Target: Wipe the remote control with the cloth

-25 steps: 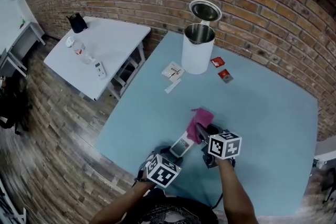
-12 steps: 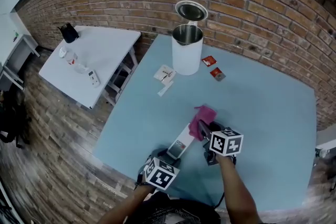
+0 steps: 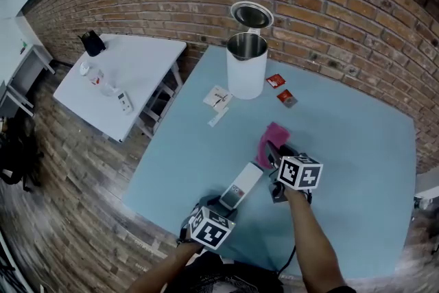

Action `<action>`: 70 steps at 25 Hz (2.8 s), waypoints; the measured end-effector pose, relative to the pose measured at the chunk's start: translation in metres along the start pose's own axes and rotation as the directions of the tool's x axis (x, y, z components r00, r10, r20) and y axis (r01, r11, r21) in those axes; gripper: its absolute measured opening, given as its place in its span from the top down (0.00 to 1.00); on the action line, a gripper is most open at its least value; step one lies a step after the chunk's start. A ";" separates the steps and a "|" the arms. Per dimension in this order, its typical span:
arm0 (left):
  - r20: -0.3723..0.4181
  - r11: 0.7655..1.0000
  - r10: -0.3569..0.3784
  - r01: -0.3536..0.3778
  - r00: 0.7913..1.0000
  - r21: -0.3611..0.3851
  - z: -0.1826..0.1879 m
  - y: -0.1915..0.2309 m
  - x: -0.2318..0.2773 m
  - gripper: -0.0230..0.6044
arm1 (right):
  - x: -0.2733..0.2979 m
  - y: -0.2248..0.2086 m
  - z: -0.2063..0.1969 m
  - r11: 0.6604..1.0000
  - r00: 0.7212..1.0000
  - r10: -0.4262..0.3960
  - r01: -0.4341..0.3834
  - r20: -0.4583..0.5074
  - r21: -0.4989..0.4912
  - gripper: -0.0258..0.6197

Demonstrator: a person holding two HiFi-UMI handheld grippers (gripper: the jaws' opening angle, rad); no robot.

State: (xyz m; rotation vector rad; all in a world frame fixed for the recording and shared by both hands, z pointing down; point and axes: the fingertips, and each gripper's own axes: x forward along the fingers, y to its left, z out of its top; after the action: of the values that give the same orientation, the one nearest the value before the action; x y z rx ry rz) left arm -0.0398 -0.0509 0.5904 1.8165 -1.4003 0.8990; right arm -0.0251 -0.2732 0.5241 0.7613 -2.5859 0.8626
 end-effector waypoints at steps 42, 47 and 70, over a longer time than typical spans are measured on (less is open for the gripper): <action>-0.006 1.000 -0.003 0.003 1.000 -0.008 -0.002 0.002 0.003 0.56 | -0.046 -0.015 -0.027 0.989 0.992 -0.127 0.126 -0.002 -0.080 0.86; -0.003 1.000 -0.003 0.003 1.000 -0.011 -0.002 0.002 0.002 0.56 | -0.046 -0.006 -0.047 0.989 0.990 -0.141 0.141 -0.002 -0.048 0.86; 0.011 1.000 0.001 -0.001 1.000 -0.008 0.000 0.002 0.003 0.56 | -0.076 0.055 -0.100 0.970 0.982 -0.172 0.155 0.077 0.186 0.86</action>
State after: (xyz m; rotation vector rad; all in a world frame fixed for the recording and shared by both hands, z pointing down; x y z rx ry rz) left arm -0.0413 -0.0526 0.5932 1.8178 -1.4095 0.8844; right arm 0.0176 -0.1440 0.5426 1.0730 -2.5030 1.0411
